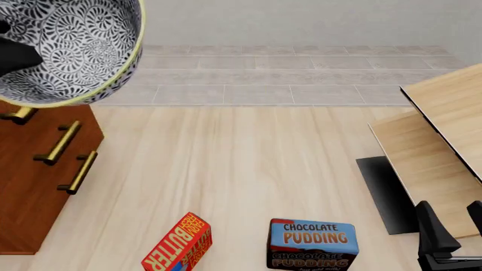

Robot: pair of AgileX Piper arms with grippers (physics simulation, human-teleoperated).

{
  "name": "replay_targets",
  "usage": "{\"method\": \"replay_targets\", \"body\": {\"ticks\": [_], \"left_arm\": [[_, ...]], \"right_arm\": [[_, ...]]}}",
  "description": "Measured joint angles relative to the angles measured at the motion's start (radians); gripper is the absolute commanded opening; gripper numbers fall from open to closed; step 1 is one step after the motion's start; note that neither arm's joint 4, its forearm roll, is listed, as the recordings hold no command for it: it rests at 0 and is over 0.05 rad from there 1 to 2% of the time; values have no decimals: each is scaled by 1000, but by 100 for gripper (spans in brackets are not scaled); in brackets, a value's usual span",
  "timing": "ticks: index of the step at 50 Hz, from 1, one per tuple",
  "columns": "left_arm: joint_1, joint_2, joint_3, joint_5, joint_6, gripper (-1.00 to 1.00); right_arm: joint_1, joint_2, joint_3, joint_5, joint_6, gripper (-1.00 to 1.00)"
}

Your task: Close the top drawer of the cabinet and put the bowl on top of it.

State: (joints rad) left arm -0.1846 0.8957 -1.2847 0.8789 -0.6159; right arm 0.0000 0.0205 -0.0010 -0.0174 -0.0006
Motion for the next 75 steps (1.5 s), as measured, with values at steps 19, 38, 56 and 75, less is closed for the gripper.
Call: {"method": "replay_targets", "body": {"ticks": [19, 38, 56, 75], "left_arm": [[84, 13, -107, 75, 15, -100], [159, 44, -207, 127, 20, -100], [234, 51, -240, 144, 10, -100], [300, 34, -185, 107, -5, -100]], "right_arm": [[0, 0, 0, 0, 0, 100], [0, 0, 0, 0, 0, 100], [0, 0, 0, 0, 0, 100], [0, 0, 0, 0, 0, 100]]}}
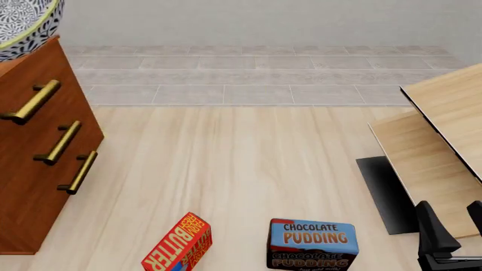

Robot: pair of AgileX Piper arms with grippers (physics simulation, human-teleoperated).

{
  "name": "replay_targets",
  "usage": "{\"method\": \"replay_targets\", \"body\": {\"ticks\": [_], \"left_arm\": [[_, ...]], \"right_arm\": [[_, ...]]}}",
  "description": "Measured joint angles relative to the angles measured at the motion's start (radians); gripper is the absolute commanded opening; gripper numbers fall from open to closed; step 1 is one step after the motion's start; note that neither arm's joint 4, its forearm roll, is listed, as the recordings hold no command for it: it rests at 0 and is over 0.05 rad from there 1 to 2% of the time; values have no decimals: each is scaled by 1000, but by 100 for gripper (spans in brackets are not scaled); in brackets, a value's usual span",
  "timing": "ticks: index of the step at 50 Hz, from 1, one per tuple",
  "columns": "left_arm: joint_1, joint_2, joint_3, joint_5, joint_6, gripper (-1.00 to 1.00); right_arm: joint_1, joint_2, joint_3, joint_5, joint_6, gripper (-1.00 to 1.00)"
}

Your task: Close the top drawer of the cabinet and put the bowl on top of it.

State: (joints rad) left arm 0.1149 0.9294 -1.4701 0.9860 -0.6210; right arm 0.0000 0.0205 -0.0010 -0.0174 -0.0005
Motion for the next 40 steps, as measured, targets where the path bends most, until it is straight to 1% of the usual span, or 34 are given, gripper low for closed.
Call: {"method": "replay_targets", "body": {"ticks": [20, 40], "left_arm": [[75, 14, 67, -66, -18, -100], [148, 48, 78, -107, -45, -100]], "right_arm": [[0, 0, 0, 0, 0, 100], [0, 0, 0, 0, 0, 100]]}}
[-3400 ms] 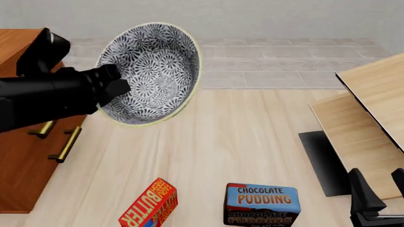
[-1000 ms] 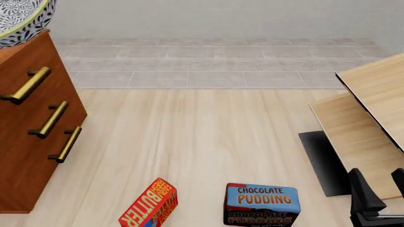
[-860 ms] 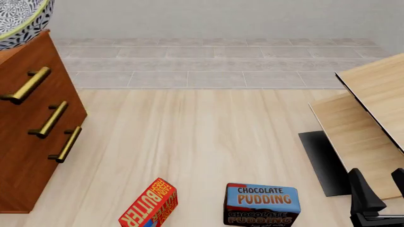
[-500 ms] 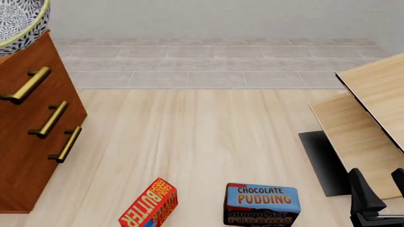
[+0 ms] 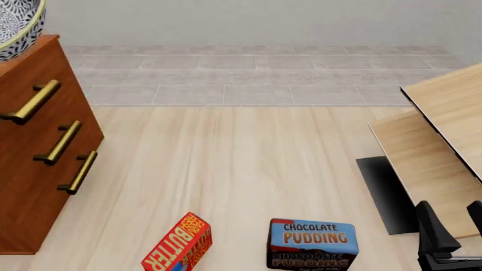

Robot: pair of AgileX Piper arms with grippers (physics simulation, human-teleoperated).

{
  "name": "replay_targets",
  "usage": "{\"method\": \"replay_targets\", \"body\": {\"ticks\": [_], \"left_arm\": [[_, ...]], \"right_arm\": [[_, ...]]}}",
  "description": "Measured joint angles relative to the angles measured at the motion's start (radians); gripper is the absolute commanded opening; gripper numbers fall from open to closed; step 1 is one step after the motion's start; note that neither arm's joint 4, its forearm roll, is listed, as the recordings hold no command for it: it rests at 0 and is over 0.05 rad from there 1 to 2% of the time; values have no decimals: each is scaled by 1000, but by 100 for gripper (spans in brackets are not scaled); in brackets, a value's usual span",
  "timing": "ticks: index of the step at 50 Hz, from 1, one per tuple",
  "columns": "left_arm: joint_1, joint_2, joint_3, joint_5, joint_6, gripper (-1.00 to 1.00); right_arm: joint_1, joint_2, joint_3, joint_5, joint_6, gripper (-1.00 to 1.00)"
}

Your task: Close the top drawer of the cabinet and put the bowl on top of it.

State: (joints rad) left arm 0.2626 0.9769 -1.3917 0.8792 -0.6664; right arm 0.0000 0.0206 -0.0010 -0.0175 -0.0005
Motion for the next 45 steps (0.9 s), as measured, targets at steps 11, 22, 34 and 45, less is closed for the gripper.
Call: {"method": "replay_targets", "body": {"ticks": [11, 22, 34, 45], "left_arm": [[38, 12, -6, -11, -17, -100], [82, 28, -12, -19, -27, -100], [137, 43, -20, -26, -26, -100], [187, 59, -29, -33, -21, -100]], "right_arm": [[0, 0, 0, 0, 0, 100], [0, 0, 0, 0, 0, 100], [0, 0, 0, 0, 0, 100], [0, 0, 0, 0, 0, 100]]}}
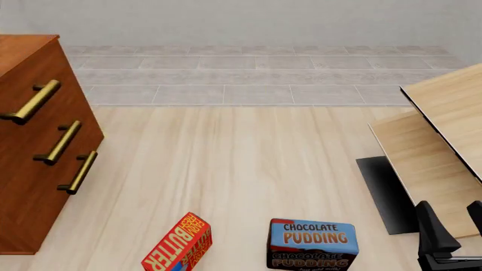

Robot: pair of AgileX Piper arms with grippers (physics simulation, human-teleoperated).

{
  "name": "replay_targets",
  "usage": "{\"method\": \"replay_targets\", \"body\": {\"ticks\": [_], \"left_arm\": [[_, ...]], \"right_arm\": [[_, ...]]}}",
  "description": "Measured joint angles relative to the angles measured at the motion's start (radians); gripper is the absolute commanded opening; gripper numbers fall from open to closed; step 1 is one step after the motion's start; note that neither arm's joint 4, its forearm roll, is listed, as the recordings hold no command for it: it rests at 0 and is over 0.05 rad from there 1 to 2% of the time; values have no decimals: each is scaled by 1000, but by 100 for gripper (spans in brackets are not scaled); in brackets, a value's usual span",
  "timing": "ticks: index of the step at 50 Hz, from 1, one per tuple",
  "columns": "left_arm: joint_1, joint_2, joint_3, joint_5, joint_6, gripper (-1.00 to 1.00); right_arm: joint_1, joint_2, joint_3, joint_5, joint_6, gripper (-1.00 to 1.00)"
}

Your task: Close the top drawer of the cabinet and put the bowl on top of it.

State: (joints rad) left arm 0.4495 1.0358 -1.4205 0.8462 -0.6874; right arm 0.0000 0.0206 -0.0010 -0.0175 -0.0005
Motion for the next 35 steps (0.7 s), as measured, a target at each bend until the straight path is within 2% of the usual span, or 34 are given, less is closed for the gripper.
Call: {"method": "replay_targets", "body": {"ticks": [21, 25, 35], "left_arm": [[80, 38, 20, -42, -1, -100], [96, 58, -2, -35, -1, -100], [126, 75, 33, -74, 0, -100]], "right_arm": [[0, 0, 0, 0, 0, 100], [0, 0, 0, 0, 0, 100], [0, 0, 0, 0, 0, 100]]}}
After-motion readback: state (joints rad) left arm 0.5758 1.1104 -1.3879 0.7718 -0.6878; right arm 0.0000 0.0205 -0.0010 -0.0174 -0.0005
